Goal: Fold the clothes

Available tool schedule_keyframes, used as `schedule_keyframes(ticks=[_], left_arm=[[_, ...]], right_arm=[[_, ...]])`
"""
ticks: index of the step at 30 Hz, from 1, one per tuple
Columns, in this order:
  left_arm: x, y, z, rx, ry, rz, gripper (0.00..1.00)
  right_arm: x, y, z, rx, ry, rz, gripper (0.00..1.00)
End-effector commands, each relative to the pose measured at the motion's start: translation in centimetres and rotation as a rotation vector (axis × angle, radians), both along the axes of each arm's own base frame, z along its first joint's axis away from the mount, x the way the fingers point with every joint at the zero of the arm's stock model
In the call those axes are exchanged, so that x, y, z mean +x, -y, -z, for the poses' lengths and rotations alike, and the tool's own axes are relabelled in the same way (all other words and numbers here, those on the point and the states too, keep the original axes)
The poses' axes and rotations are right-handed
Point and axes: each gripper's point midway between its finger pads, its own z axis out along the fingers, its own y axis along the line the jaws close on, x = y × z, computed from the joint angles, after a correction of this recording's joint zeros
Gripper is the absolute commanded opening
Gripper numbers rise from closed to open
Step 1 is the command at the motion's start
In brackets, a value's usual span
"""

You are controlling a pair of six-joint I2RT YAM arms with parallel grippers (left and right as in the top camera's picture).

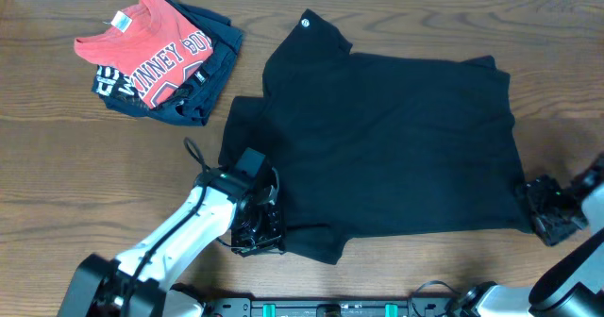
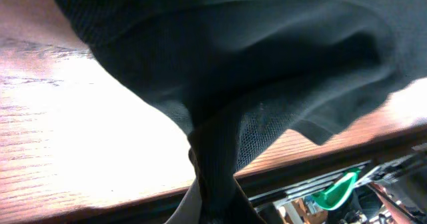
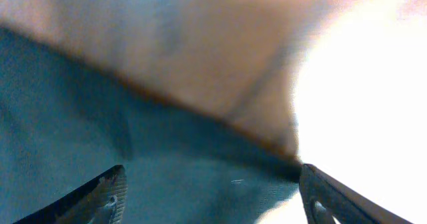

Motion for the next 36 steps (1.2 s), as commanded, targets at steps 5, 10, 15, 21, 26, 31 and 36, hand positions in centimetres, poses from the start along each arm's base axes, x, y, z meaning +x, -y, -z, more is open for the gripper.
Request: schedule_keyframes(ticks=[5,10,15,21,26,31,36], left_arm=[[0.7,0.6,-1.5,-0.044,0.063,-0.004,0.06],[0.8,0.6,-1.6,-0.048,0.071,-0.003,0.06],[0.9,0.7,-1.7,-0.050,0.075,-0.003,0.06],[0.5,0.5,-2.1,-0.045,0.065,-0.003,0.06],[-0.3,0.1,-3.0,-0.044,0.063,-0.007,0.06],[-0.9,-0.2,-5.0,-0.075,0.123,-0.016,0.06],[1.6,0.7,-8.3,-0.164,0.329,-0.036,0.06]], right_arm=[[-1.9,-0.4,0.6,0.071,-0.020,0.082,0.75],[-2.9,-1.1,2.3,0.063,-0.032,0.083,0.71],[-3.0,-1.1,2.6,0.059,-0.023,0.088,0.01],[-0.3,-1.4,-0.9,0.131,0.134,0.070,0.01],[0.7,0.1,-5.9,0.058,0.205,0.071,0.01],[1.5,1.4,-11.4,-0.052,0.305,0.065,0.01],[2.9,1.6,-15.9,-0.114,0.444,0.055,0.01]])
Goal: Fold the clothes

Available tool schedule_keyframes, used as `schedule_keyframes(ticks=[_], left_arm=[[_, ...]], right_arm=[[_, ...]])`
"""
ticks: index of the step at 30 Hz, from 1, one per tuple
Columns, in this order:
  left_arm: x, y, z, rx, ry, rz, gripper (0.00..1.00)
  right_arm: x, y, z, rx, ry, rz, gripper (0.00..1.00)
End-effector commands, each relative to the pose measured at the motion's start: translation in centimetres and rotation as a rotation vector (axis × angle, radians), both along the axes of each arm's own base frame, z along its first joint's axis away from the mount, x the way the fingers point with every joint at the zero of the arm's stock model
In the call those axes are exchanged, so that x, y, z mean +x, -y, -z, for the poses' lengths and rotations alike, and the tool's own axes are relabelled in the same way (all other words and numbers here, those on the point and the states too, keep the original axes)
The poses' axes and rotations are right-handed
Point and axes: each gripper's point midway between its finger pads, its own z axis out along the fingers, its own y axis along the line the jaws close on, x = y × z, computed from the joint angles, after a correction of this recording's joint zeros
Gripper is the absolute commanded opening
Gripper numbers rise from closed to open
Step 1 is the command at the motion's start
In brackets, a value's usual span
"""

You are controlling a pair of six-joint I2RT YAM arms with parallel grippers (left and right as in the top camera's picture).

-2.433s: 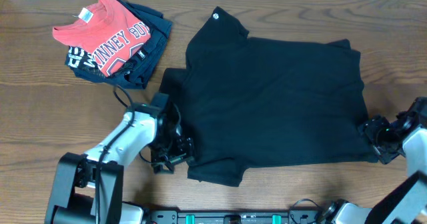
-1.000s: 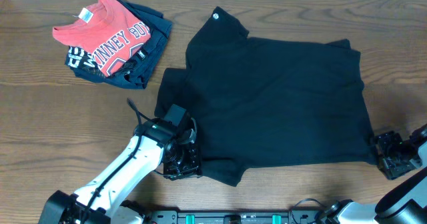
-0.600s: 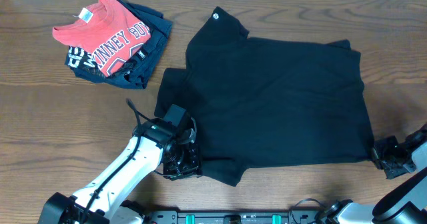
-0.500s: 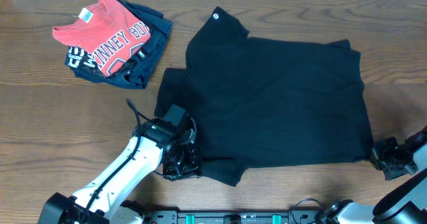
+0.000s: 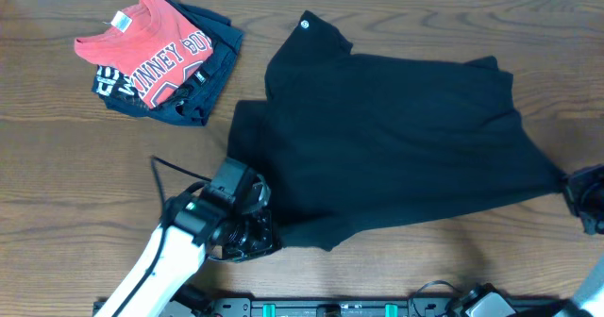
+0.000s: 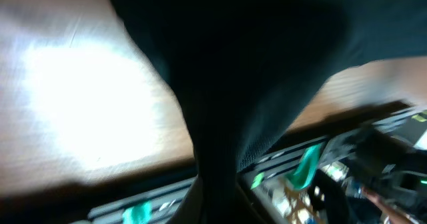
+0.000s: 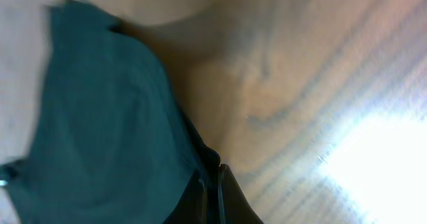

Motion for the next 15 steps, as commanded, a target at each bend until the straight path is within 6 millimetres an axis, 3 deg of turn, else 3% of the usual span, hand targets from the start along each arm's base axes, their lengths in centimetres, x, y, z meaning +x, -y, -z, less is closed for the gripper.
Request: schedule_keyframes(ticks=[1,6,11,15], left_arm=[[2.2,0.7,-3.1,-0.051,0.151,-0.020,0.06],[5.0,0.7,-5.2,-0.046,0.328,-0.021,0.06],[8.1,1.9,-7.4,-0.074,0.550,0.089,0.06],[10.2,1.7,-7.1,-0.012,0.635,0.108,0.06]], right_arm=[[0.7,0.7,-3.1,-0.042,0.098,0.016,0.01],[1.0,0.6,-3.3,-0.041,0.107,0.016,0.01],[2.1,-0.1,-2.4,-0.022,0.086,-0.026,0.01],[3.2,-0.3,-1.2,-0.018,0.061,-0.059,0.01]])
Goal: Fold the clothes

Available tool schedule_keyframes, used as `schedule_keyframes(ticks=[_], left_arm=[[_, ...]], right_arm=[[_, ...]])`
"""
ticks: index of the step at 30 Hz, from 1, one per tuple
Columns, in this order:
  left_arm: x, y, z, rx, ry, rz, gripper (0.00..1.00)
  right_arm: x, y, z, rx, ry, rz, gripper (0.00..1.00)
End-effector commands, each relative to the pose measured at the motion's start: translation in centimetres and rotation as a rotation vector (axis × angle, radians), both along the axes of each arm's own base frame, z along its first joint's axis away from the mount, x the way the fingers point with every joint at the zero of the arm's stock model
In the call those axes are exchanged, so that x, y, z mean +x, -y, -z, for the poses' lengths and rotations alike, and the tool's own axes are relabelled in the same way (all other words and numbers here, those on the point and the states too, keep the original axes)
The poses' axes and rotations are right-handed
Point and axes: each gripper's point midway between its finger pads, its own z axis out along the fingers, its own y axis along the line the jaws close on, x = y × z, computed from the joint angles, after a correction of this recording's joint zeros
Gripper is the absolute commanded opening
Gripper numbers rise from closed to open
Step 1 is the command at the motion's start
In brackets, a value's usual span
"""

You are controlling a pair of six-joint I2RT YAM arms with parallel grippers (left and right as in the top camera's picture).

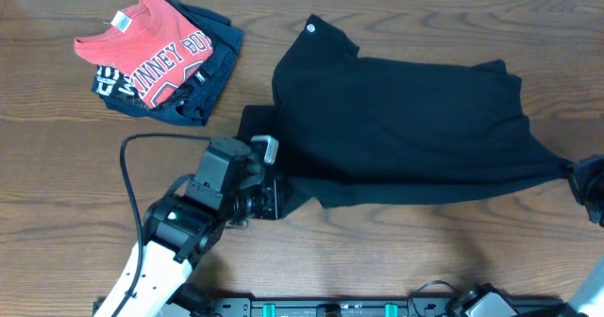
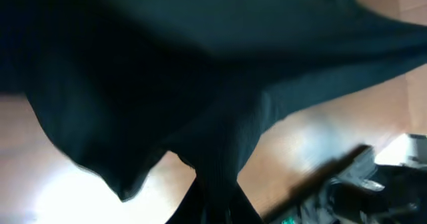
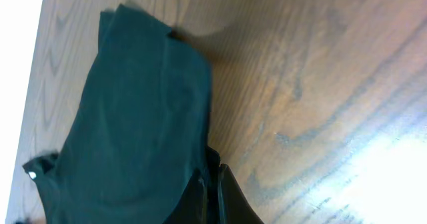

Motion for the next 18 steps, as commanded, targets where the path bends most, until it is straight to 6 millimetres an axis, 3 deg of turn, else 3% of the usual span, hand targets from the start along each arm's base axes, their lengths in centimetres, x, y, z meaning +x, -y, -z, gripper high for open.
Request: schedule_keyframes(ticks=[1,10,18], left_arm=[[1.9,-0.6,0.0,0.096,0.106,0.024,0.06],[6.7,0.6,0.1,0.145,0.288,0.057,0.06],[10.5,0.1,1.2,0.188,0.371,0.042,0.06]], right_arm=[[1.3,0.0,0.5,-0.001,-0.013,-0.016,0.01],[6.3,0.8,3.3,0.013,0.020,-0.009,0.01],[7.5,1.4,5.1,0.029,0.013,-0.002,0.01]])
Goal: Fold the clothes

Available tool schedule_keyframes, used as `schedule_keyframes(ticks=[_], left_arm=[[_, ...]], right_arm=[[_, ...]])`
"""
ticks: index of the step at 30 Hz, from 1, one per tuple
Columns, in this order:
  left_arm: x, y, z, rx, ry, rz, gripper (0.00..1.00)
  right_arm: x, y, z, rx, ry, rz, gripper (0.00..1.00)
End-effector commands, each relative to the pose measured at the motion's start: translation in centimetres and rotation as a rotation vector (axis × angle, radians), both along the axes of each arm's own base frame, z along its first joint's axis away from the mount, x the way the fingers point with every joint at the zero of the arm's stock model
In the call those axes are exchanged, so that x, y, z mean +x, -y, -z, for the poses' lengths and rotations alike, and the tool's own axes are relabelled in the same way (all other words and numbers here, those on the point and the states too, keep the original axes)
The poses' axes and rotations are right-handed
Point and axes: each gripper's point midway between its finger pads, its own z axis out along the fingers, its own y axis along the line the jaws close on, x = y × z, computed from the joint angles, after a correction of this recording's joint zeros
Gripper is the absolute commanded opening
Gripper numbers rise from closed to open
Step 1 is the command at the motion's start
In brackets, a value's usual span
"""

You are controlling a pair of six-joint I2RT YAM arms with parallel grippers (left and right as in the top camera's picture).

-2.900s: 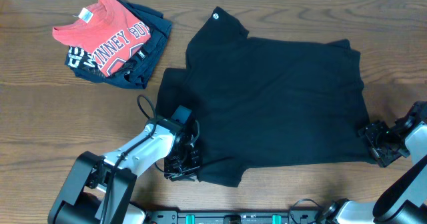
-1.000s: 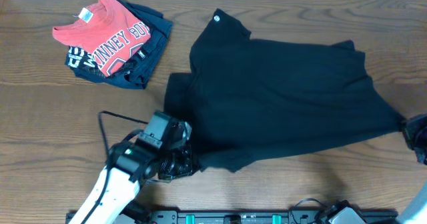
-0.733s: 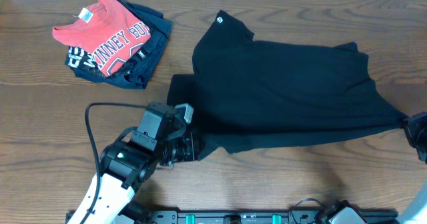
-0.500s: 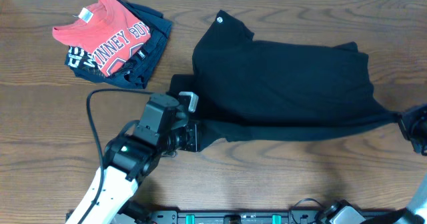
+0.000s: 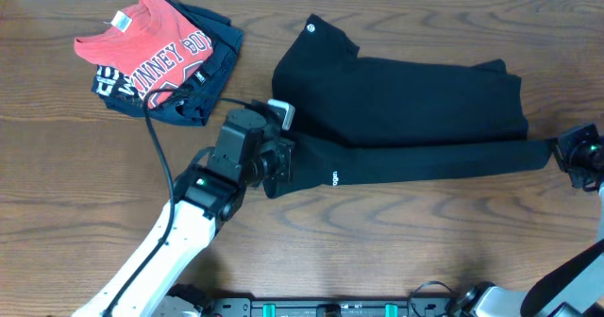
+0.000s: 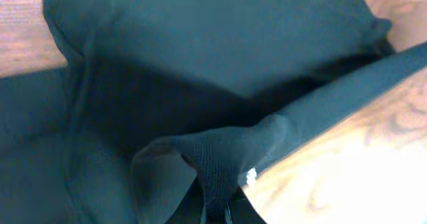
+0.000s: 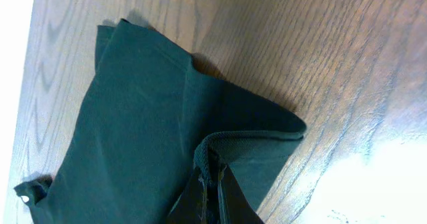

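Observation:
A black T-shirt [image 5: 406, 95] lies across the middle of the table, its near hem [image 5: 425, 161] turned up and over into a long band. My left gripper [image 5: 283, 161] is shut on the hem's left corner [image 6: 220, 161], low over the shirt's left side. My right gripper [image 5: 566, 152] is shut on the hem's right corner [image 7: 213, 147] at the table's right edge. The shirt's collar end with a small white tag [image 5: 311, 26] points to the far left.
A folded stack with a red printed shirt [image 5: 142, 43] on a navy garment [image 5: 203, 91] sits at the far left. Bare wooden table [image 5: 425, 232] runs along the near side. The left arm's cable [image 5: 156, 157] loops beside the arm.
Both grippers have moved toward the far side with the hem. The near part of the shirt now lies doubled over the rest, and the left gripper sits closer to the stack.
The shirt lay spread flat, with my left gripper on its near left corner and my right gripper open at its near right corner. Then both were shut on the corners and the hem was lifted off the table. Now the hem lies folded toward the middle.

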Motion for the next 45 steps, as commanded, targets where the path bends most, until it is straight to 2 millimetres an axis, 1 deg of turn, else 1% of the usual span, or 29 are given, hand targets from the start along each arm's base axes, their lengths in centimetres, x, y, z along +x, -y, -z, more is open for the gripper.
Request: schedule_keyframes(ticks=[1,5,7,13,17,23,24,27,31,32,33,34,35,36,37,38,39,43,45], left_arm=[[2.1,-0.9,0.2,0.047,0.053,-0.013,0.06],[3.6,-1.1,0.2,0.046,0.094,-0.023,0.06],[4.0,-1.2,0.2,0.043,0.102,-0.029,0.06],[4.3,-1.1,0.7,0.046,0.098,-0.029,0.06],[4.4,-1.3,0.8,0.057,0.102,-0.038,0.06],[4.6,-1.6,0.9,0.070,0.105,-0.052,0.06],[4.7,-1.8,0.9,0.079,0.108,-0.063,0.06],[4.9,-2.1,0.9,0.091,0.112,-0.077,0.06],[5.0,-2.3,1.0,0.100,0.116,-0.088,0.08],[5.0,-2.3,1.0,0.100,0.116,-0.088,0.11],[5.0,-2.3,1.0,0.099,0.116,-0.088,0.17],[5.0,-2.3,1.0,0.098,0.115,-0.089,0.36],[5.0,-2.3,1.0,0.097,0.113,-0.090,0.52],[5.0,-2.3,1.0,0.093,0.108,-0.095,0.68],[4.9,-2.4,1.1,0.095,0.104,-0.095,0.88],[4.8,-2.4,1.3,0.099,0.095,-0.094,0.95],[4.5,-2.5,1.6,0.106,0.080,-0.093,0.99],[3.2,-3.1,3.0,0.141,0.005,-0.088,0.98],[2.4,-3.4,3.8,0.160,-0.038,-0.084,0.98]], right_arm=[[0.7,0.1,0.3,0.004,-0.003,0.010,0.01],[1.1,0.2,0.5,-0.001,0.005,0.009,0.01],[1.6,0.2,0.5,-0.005,0.015,0.005,0.01],[3.2,-0.5,0.6,-0.023,0.041,-0.032,0.01],[4.1,-1.4,1.4,-0.017,0.036,-0.063,0.01],[5.2,-2.1,2.9,-0.008,0.020,-0.075,0.01],[5.4,-2.1,3.2,-0.011,0.021,-0.077,0.01],[5.3,-1.6,4.0,-0.024,-0.002,-0.063,0.01],[5.1,-0.8,4.1,-0.056,-0.013,-0.041,0.01],[5.3,-0.6,4.0,-0.063,-0.004,-0.039,0.05],[5.5,-0.5,3.8,-0.070,0.006,-0.039,0.28],[5.7,-0.4,3.6,-0.082,0.018,-0.056,0.57],[5.9,-0.6,3.6,-0.084,0.026,-0.076,0.69],[6.1,-0.9,3.4,-0.085,0.040,-0.113,0.75],[6.1,-1.0,3.4,-0.083,0.046,-0.130,0.80],[5.9,-1.1,3.4,-0.077,0.043,-0.137,0.82],[5.6,-1.0,3.6,-0.069,0.031,-0.132,0.82],[3.7,-0.6,4.5,-0.029,-0.030,-0.106,0.82],[3.0,-0.6,4.8,0.001,-0.046,-0.097,0.80]])
